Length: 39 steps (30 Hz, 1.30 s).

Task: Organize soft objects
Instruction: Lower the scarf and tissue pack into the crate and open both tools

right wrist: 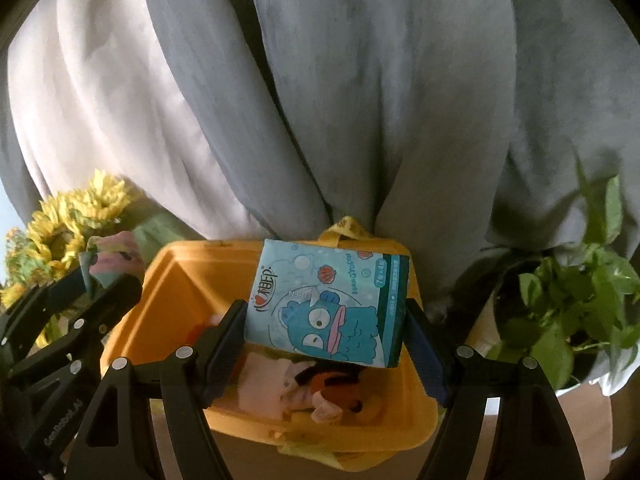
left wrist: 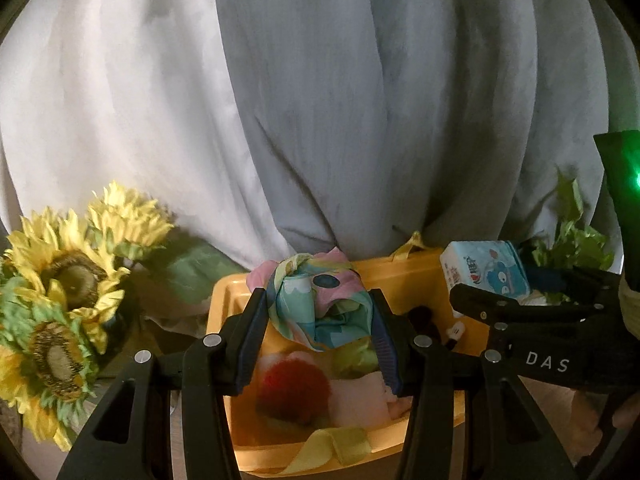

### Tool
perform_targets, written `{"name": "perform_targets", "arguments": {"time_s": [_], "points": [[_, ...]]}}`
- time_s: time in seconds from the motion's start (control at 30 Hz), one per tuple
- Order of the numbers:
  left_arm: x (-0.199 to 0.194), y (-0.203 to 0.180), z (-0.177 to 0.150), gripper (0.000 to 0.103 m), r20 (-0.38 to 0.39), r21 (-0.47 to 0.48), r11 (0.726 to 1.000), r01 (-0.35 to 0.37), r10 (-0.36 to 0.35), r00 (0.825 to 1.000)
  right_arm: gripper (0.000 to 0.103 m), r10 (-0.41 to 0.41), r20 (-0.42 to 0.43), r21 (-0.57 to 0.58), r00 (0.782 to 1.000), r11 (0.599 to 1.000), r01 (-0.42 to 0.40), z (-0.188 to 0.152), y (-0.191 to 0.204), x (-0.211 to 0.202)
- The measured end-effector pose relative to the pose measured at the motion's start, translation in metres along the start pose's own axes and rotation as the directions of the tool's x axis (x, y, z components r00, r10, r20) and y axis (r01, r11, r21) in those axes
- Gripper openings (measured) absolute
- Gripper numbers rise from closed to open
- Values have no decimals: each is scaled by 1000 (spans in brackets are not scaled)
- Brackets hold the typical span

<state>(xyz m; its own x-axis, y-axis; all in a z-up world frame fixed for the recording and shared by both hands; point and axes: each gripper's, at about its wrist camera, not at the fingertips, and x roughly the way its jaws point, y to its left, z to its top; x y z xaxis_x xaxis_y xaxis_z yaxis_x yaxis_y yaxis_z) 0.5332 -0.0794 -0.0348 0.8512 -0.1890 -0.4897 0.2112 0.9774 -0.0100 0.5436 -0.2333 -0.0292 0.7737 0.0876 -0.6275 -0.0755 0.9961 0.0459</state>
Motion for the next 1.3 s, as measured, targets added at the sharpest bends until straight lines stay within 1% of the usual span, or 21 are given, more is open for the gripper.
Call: {"name": "perform_targets", "arguments": {"time_s": [0.23, 0.33, 0.43, 0.7, 0.87, 0.97, 1.03, 1.1, 1.17, 1.3], "points": [[25, 2, -6, 49, -72, 9, 1000, 7, -6, 997, 76, -20, -61, -45, 998, 999, 18, 1, 2, 24], [32, 1, -8, 49, -101, 13, 1000, 13, -11, 995, 76, -16, -91, -54, 996, 998, 11, 1, 1, 34], [42, 3, -9, 49, -142, 11, 1000, 23, -21, 990, 76, -11, -126, -63, 992, 998, 3, -1, 2, 44], [55, 5, -10, 50, -216, -3, 999, 36, -36, 976, 76, -7, -203, -78, 979, 997, -9, -6, 3, 65], [57, 5, -14, 52, -230, -1, 999, 37, -36, 973, 77, -1, -229, -83, 973, 996, -18, -10, 2, 72], [55, 6, -14, 61, -227, -2, 999, 36, -36, 973, 77, -1, -231, -88, 973, 996, -20, -10, 4, 74], [54, 6, -13, 62, -223, -7, 999, 31, -32, 974, 81, -6, -228, -94, 974, 995, -16, -9, 4, 75], [51, 7, -13, 62, -221, -11, 1000, 23, -25, 975, 81, -18, -220, -98, 975, 995, -4, -8, 4, 73], [46, 8, -12, 64, -214, -15, 1000, 16, -19, 977, 81, -32, -209, -104, 977, 995, 10, -9, 4, 68], [31, 10, -12, 66, -198, -17, 1000, -19, 15, 980, 81, -56, -180, -97, 982, 995, 39, -12, 1, 53]]}}
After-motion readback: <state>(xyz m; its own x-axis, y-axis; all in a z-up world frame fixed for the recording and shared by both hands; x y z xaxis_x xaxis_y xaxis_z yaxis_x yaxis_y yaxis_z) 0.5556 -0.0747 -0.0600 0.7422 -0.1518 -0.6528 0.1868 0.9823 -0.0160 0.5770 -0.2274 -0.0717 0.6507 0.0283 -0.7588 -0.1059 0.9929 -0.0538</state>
